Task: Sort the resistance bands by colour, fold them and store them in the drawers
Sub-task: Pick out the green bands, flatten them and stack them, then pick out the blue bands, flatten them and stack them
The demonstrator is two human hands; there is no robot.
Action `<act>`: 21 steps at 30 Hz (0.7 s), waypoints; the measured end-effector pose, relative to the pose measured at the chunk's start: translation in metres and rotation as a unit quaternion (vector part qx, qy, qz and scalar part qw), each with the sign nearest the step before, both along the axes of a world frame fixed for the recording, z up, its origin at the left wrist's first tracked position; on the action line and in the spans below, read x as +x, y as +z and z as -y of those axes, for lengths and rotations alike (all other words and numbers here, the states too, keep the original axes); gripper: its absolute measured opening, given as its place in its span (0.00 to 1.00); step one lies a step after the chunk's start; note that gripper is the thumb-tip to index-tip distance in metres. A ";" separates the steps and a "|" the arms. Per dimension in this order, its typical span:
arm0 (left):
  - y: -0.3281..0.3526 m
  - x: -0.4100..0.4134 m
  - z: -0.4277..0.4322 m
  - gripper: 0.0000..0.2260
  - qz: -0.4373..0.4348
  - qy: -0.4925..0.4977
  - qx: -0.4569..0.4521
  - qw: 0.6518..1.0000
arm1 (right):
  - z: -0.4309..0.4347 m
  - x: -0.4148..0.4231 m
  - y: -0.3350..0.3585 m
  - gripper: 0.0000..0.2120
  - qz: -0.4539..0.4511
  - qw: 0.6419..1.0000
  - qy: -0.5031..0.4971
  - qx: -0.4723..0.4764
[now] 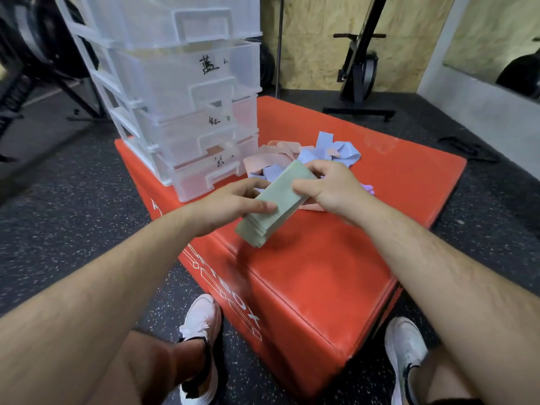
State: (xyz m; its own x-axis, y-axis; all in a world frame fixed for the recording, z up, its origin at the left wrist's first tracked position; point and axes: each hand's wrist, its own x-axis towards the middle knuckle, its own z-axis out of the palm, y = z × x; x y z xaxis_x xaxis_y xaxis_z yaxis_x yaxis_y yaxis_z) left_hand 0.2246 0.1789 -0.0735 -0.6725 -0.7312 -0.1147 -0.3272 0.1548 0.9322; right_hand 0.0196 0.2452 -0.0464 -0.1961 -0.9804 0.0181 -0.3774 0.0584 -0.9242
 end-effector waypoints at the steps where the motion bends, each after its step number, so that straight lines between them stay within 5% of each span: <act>1: -0.001 0.006 0.003 0.18 0.009 0.016 -0.002 1.000 | 0.008 0.004 -0.002 0.09 0.031 0.999 -0.005 -0.002; 5: -0.007 0.034 0.017 0.28 0.014 0.088 -0.001 0.996 | 0.041 0.024 -0.008 0.10 0.107 0.994 -0.018 -0.017; 9: -0.008 0.057 0.032 0.26 -0.046 0.182 0.041 0.981 | 0.072 0.050 -0.027 0.16 0.156 0.986 -0.052 -0.019; 13: -0.017 0.075 0.043 0.25 -0.034 0.265 0.021 0.964 | 0.096 0.071 -0.051 0.21 0.101 0.992 -0.067 -0.028; 21: -0.037 0.073 0.059 0.13 0.119 0.268 -0.241 0.925 | 0.141 0.090 -0.086 0.05 -0.119 0.984 -0.008 -0.135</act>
